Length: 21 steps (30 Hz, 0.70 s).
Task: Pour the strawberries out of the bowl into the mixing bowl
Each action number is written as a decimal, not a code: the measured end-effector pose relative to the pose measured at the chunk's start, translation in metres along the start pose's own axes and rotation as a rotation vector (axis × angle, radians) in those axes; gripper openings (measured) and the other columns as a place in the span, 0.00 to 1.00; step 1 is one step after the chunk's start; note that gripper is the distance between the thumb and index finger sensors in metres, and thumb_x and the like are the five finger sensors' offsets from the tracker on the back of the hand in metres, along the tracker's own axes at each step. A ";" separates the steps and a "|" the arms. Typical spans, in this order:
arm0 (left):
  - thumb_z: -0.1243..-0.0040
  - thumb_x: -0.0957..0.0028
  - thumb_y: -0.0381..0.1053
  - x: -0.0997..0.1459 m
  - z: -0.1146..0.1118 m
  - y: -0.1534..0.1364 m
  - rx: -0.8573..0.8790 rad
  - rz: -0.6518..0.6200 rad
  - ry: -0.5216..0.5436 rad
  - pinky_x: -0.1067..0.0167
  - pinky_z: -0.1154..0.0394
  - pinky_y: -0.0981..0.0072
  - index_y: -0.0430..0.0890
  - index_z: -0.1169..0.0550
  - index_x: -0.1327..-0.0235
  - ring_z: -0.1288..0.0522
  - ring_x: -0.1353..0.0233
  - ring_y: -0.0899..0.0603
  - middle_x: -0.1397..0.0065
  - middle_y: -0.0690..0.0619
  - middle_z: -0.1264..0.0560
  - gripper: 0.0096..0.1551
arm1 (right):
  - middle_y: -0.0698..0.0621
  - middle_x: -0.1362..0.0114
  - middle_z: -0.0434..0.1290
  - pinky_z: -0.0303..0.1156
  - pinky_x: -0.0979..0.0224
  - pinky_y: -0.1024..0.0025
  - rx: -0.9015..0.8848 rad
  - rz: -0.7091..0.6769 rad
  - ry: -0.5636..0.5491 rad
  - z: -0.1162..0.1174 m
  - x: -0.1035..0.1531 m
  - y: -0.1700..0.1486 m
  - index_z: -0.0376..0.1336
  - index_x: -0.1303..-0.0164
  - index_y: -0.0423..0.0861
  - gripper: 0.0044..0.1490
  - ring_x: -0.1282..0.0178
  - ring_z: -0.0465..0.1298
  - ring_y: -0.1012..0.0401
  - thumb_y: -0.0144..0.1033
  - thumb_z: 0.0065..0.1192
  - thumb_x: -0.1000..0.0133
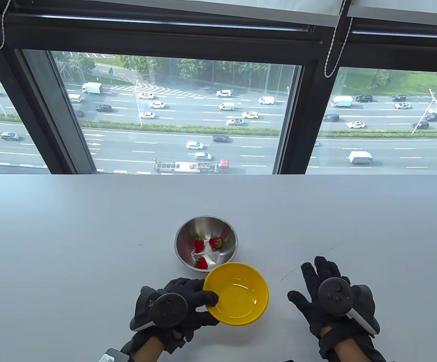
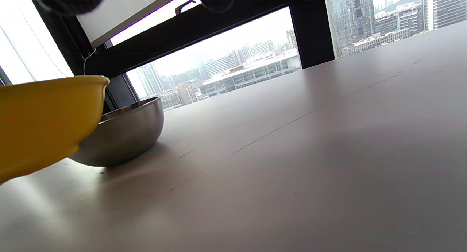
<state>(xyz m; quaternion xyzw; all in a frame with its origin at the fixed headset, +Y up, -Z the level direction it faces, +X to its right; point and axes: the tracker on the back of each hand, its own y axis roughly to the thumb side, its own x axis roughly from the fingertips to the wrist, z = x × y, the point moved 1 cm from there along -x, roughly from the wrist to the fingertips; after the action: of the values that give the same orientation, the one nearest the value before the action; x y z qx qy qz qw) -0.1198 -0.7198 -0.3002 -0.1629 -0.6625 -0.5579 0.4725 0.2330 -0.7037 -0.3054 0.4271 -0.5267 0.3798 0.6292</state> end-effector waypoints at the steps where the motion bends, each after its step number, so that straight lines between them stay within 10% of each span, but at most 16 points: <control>1: 0.21 0.75 0.70 0.000 -0.002 0.000 -0.004 -0.001 -0.009 0.38 0.26 0.33 0.59 0.11 0.55 0.14 0.38 0.36 0.38 0.39 0.15 0.33 | 0.41 0.15 0.35 0.41 0.25 0.27 0.000 0.000 0.001 0.000 0.000 0.000 0.45 0.20 0.50 0.55 0.16 0.41 0.36 0.69 0.51 0.52; 21: 0.20 0.75 0.68 0.000 -0.021 0.005 -0.080 -0.024 -0.101 0.37 0.25 0.33 0.59 0.11 0.55 0.14 0.37 0.37 0.36 0.40 0.15 0.32 | 0.41 0.15 0.35 0.41 0.25 0.27 0.001 0.004 0.006 0.000 0.000 -0.001 0.45 0.20 0.50 0.55 0.16 0.41 0.36 0.69 0.51 0.52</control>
<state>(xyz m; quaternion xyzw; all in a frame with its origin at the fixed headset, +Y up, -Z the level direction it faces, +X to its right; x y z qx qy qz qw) -0.1069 -0.7369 -0.2991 -0.2017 -0.6648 -0.5806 0.4247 0.2339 -0.7037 -0.3055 0.4253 -0.5254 0.3826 0.6299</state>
